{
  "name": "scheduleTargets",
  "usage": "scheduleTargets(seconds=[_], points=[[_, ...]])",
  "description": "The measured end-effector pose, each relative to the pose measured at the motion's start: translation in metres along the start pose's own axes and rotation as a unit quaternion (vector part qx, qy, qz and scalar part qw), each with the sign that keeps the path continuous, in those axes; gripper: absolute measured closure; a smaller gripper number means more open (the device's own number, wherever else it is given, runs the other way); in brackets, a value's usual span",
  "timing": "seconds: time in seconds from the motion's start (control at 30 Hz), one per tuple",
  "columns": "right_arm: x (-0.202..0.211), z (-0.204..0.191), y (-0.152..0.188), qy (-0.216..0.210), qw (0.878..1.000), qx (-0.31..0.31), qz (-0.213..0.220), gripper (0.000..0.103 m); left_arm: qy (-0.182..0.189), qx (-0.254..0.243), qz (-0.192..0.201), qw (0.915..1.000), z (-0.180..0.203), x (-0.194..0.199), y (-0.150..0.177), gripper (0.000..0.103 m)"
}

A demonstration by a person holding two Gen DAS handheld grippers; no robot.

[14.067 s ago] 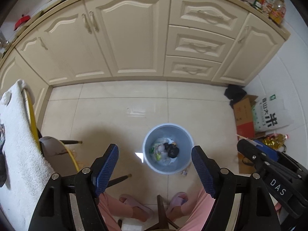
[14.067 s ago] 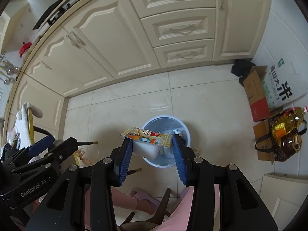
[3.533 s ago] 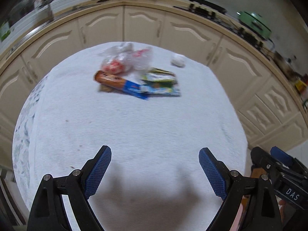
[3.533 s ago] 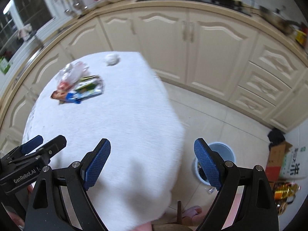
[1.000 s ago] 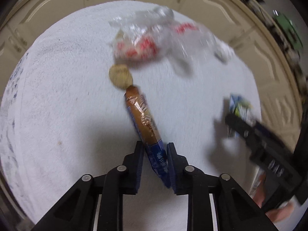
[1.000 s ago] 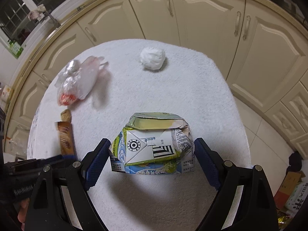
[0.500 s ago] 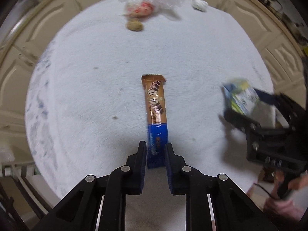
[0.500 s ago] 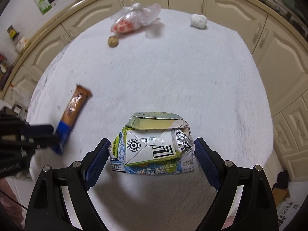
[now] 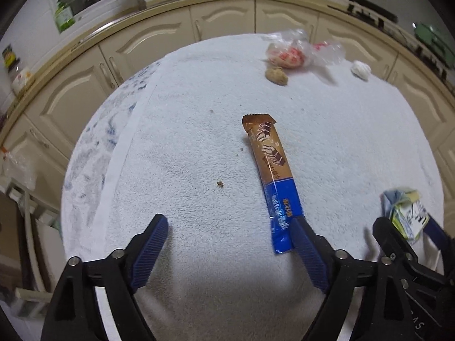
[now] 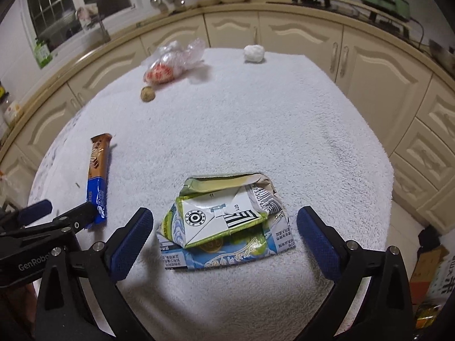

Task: Collect trash
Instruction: 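Adjust the snack bar in the left gripper while the right gripper holds the carton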

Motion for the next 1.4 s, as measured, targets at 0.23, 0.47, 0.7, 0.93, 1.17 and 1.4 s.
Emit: scheduleTargets(seconds=[0.23, 0.47, 0.7, 0.93, 1.17, 1.4], points=[[-0.002, -0.002, 0.005, 0.048, 0.998, 0.021, 0.017, 0.0, 0.028, 0.022, 0.047, 0.9982, -0.002, -0.007, 0.013, 0.013], [0.001, 0.002, 0.007, 0.059, 0.998, 0.008, 0.028, 0.003, 0.048, 0.006, 0.076, 0.9959, 0.011, 0.004, 0.021, 0.068], [0.009, 0.01, 0.004, 0.029, 0.998, -0.021, 0.05, 0.016, 0.066, -0.023, 0.064, 0.9955, 0.018, 0.012, 0.024, 0.097], [0.006, 0.007, 0.003, 0.03, 0.999, -0.002, 0.039, 0.016, 0.088, -0.087, 0.002, 0.9923, -0.003, 0.034, 0.059, 0.098], [0.004, 0.006, 0.003, 0.036, 0.999, 0.006, 0.035, 0.014, 0.082, 0.014, 0.008, 0.9965, -0.033, 0.044, 0.03, 0.013], [0.003, 0.005, 0.003, 0.04, 0.999, 0.01, 0.029, 0.014, 0.073, 0.092, 0.005, 0.993, -0.01, -0.002, -0.019, 0.041]])
Point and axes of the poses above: each gripper's, at about its wrist camera, not at the fingertips, and x roughly against the way its jaws point, z to its right, y to its underside, the point moved 9 cm from there along -x, roughly the way its jaws point, and after that the axes turned 3 degrees about -z, right-handed, at the moved point
